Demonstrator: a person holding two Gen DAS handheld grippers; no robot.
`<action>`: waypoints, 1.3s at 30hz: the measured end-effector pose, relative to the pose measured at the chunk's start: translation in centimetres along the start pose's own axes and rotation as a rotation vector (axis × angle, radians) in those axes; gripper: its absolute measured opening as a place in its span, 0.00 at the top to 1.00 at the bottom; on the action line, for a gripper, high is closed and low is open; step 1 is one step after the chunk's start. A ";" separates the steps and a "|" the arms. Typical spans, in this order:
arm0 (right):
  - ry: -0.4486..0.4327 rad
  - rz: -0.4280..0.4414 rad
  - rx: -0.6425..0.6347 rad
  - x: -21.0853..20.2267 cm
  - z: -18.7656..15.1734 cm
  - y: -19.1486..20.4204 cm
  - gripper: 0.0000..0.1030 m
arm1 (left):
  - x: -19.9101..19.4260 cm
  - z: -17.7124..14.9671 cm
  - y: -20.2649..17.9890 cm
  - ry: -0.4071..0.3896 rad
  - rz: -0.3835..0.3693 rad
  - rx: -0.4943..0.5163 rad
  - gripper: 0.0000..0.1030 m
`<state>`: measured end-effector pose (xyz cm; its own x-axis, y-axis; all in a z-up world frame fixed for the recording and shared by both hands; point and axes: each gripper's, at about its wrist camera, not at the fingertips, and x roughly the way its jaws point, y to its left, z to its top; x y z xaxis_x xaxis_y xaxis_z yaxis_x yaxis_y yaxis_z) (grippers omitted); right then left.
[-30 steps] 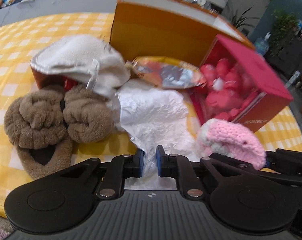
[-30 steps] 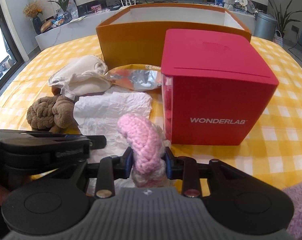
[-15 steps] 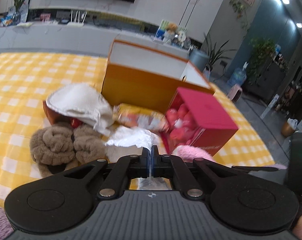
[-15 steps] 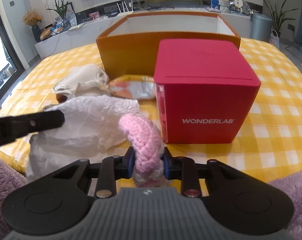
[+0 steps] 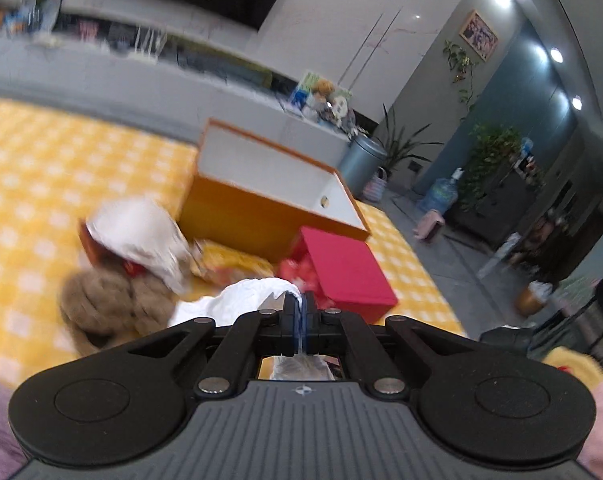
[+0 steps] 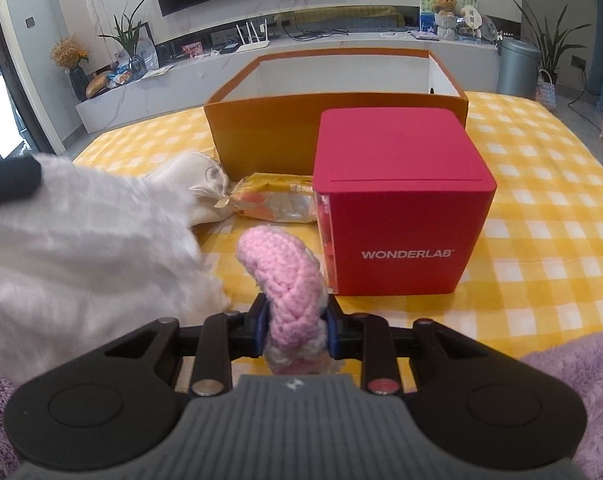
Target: Organize soft objects
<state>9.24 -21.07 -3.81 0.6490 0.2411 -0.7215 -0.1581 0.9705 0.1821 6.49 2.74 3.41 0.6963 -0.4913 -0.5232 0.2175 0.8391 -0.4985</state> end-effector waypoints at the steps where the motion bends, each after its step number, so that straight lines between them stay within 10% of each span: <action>1: 0.005 0.005 0.002 0.1 0.0 0.0 0.73 | 0.7 -0.1 0.7 0.019 -0.008 -0.032 0.99; 7: 0.033 0.014 0.005 0.7 -0.3 0.3 0.73 | 6.4 -0.9 4.9 0.081 0.080 -0.126 0.99; 20: 0.131 0.055 0.018 3.9 -0.8 0.7 0.73 | 10.9 -2.8 6.7 0.212 0.325 0.022 0.94; 28: 0.136 0.056 0.025 4.2 -0.8 0.4 0.70 | 8.9 -2.7 5.1 0.230 0.318 0.071 0.27; 39: 0.117 0.050 -0.007 4.8 -0.6 0.8 0.65 | 9.0 -3.5 4.2 0.344 0.397 0.330 0.16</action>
<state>11.75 -19.15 -7.50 0.5491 0.2879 -0.7846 -0.1935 0.9571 0.2157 11.28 1.07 -5.84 0.5190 -0.1281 -0.8451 0.2257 0.9742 -0.0091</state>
